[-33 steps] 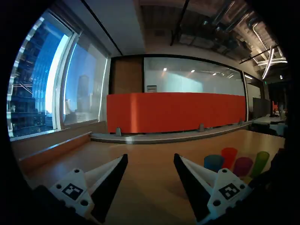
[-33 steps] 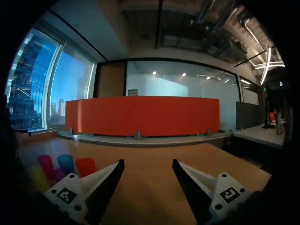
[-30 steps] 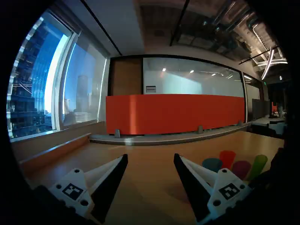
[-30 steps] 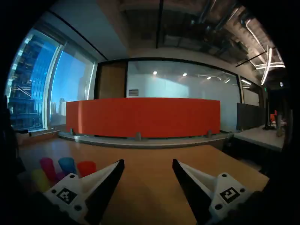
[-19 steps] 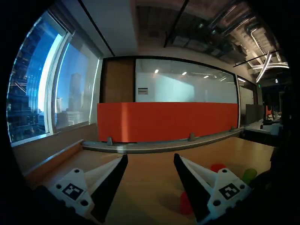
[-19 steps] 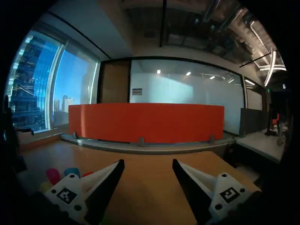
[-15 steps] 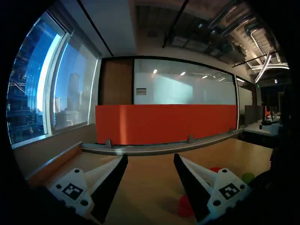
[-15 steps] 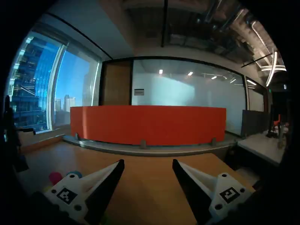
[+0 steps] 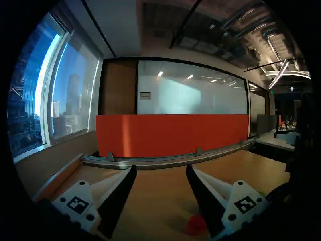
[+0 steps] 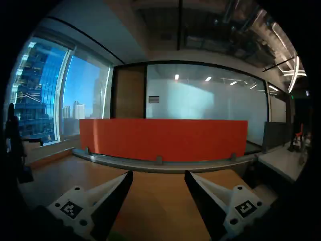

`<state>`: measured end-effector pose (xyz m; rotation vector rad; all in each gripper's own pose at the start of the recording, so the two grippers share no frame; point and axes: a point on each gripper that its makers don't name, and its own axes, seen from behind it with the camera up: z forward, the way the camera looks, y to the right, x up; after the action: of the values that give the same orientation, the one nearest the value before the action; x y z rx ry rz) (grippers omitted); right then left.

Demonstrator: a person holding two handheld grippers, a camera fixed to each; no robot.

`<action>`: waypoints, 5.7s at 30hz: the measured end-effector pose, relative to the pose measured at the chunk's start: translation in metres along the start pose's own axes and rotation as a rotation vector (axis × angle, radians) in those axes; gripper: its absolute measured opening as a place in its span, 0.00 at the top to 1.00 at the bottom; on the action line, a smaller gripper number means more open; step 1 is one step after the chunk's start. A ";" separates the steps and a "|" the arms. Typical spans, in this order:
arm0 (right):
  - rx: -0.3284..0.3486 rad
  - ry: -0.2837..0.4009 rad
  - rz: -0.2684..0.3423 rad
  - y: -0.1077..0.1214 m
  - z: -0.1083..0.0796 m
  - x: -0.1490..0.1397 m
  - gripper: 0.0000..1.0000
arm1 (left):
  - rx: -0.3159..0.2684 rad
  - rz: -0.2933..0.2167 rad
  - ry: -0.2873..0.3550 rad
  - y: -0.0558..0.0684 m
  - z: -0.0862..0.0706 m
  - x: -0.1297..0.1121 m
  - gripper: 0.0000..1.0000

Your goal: Pour water

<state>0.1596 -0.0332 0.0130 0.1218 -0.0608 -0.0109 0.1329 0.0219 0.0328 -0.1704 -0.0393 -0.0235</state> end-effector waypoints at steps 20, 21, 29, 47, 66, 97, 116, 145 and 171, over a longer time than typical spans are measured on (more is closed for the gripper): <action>0.172 -0.026 -0.007 -0.029 -0.006 0.007 0.01 | -0.207 0.044 -0.017 0.039 -0.002 0.034 0.09; 0.193 -0.027 -0.007 -0.033 -0.007 0.007 0.01 | -0.222 0.046 -0.015 0.041 -0.002 0.036 0.09; 0.352 0.000 -0.032 -0.064 -0.021 0.022 0.01 | -0.335 0.075 -0.018 0.065 -0.002 0.043 0.09; 0.491 -0.145 -0.098 -0.085 -0.033 -0.011 0.01 | -0.468 0.188 -0.150 0.089 0.019 0.002 0.09; 0.560 -0.309 -0.164 -0.095 -0.040 -0.073 0.01 | -0.608 0.247 -0.305 0.115 0.037 -0.060 0.09; 0.612 -0.499 -0.154 -0.101 -0.050 -0.181 0.01 | -0.714 0.311 -0.569 0.138 0.059 -0.178 0.09; 0.629 -0.534 -0.141 -0.102 -0.057 -0.199 0.01 | -0.727 0.325 -0.672 0.152 0.078 -0.222 0.09; 0.625 -0.557 -0.133 -0.100 -0.052 -0.208 0.00 | -0.730 0.313 -0.698 0.172 0.099 -0.253 0.09; 0.633 -0.577 -0.137 -0.103 -0.058 -0.214 0.00 | -0.711 0.286 -0.682 0.176 0.105 -0.256 0.14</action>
<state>-0.0515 -0.1254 -0.0702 0.7547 -0.6338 -0.1644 -0.1225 0.2185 0.0961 -0.8888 -0.6919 0.3117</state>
